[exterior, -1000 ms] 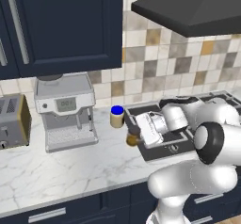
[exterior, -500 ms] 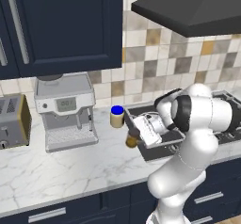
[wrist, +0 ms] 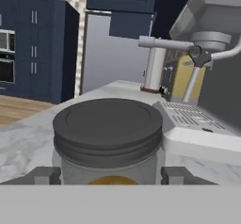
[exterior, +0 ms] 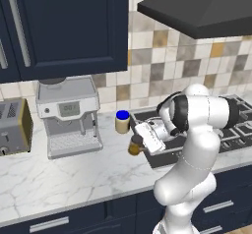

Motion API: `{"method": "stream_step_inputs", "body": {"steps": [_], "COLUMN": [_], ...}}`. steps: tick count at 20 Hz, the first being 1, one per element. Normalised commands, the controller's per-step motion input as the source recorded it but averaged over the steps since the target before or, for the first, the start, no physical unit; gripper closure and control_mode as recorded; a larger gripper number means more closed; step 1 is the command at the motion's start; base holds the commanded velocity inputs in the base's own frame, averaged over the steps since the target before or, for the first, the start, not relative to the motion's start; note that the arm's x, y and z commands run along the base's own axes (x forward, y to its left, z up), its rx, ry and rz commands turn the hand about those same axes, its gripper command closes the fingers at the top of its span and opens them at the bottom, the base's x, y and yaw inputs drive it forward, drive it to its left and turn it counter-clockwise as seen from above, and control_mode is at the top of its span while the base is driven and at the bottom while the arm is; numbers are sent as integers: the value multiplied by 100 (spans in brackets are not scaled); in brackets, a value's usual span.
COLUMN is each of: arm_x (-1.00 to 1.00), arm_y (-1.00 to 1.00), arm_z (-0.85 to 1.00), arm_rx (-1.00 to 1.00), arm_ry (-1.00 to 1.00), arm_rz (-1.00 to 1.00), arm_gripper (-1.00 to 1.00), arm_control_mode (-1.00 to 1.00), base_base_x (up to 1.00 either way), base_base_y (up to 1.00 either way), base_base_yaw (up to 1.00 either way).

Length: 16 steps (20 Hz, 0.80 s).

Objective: Collect the turmeric, mayonnaise, and shaker from the cabinet and place them next to the stove.

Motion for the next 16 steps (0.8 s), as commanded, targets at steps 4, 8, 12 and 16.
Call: {"method": "stream_step_inputs", "body": {"steps": [4,8,12,16], "arm_x": [0,0,0,0], "arm_y": [18,0,0,0], "arm_z": [-12,-10,-12,-25], "arm_rx": [-4,-9,-8,-5], "arm_ry": [0,0,0,0], "arm_rz": [0,0,0,0], "arm_gripper": [100,100,100,-100], "arm_control_mode": [-100,-100,-100,-100], "base_base_x": [0,0,0,0], "base_base_y": [0,0,0,0], "base_base_yaw": [0,0,0,0]}}
